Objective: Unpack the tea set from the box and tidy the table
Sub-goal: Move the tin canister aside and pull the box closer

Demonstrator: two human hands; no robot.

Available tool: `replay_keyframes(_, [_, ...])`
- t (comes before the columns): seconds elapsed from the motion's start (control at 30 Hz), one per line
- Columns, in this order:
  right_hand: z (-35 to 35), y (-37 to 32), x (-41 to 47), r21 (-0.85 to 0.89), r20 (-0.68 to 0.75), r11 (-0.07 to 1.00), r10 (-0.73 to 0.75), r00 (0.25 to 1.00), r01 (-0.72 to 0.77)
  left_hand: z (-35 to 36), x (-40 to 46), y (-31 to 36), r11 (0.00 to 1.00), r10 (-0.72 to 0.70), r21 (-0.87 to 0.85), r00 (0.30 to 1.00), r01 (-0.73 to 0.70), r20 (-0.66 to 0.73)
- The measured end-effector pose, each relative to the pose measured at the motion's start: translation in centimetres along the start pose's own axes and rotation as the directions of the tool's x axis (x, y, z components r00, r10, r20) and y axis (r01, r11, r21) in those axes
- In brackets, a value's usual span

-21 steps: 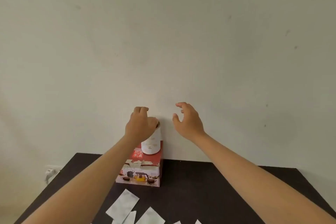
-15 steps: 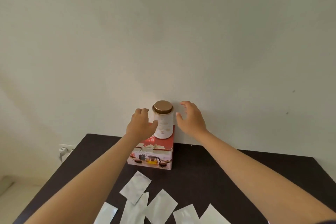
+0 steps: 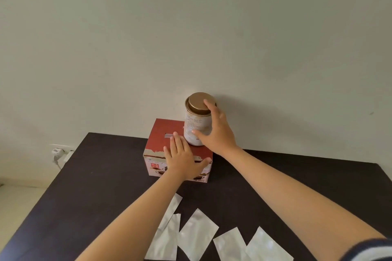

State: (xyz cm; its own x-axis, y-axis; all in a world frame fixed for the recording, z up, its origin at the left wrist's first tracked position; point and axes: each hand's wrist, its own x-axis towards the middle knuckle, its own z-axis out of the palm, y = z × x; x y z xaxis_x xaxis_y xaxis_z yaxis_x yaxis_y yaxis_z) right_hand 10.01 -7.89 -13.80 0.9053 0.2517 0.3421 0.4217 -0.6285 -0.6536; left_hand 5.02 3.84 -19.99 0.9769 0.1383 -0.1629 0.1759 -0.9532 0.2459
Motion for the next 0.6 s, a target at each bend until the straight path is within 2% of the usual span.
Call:
replay_keyframes(0.17, [0.7, 0.4, 0.1, 0.022, -0.056, 0.999, -0.028, 0.998, 0.029, 1.4, 0.0, 0.0, 1.000, 0.012, 0.023, 0.993, -0.009, -0.119])
replay_keyframes(0.27, [-0.7, 0.7, -0.3, 0.069, -0.108, 0.997, -0.020, 0.994, 0.028, 1.4, -0.1, -0.1, 0.999, 0.018, 0.040, 0.992, -0.013, -0.129])
replay_keyframes(0.37, [-3.7, 1.8, -1.3, 0.099, -0.223, 0.995, -0.009, 0.975, 0.032, 1.4, -0.3, 0.0, 0.998, 0.020, 0.058, 0.993, -0.013, -0.116])
replay_keyframes(0.47, [-7.5, 4.4, -3.5, 0.153, -0.284, 0.987, 0.085, 0.955, -0.043, 1.6, -0.6, 0.6, 0.995, 0.039, 0.099, 0.991, -0.026, -0.128])
replay_keyframes(0.6, [-11.9, 9.6, -7.6, 0.142, -0.271, 0.971, 0.225, 0.936, -0.193, 1.9, -1.5, 2.7, 0.976, 0.174, 0.158, 0.975, -0.152, -0.140])
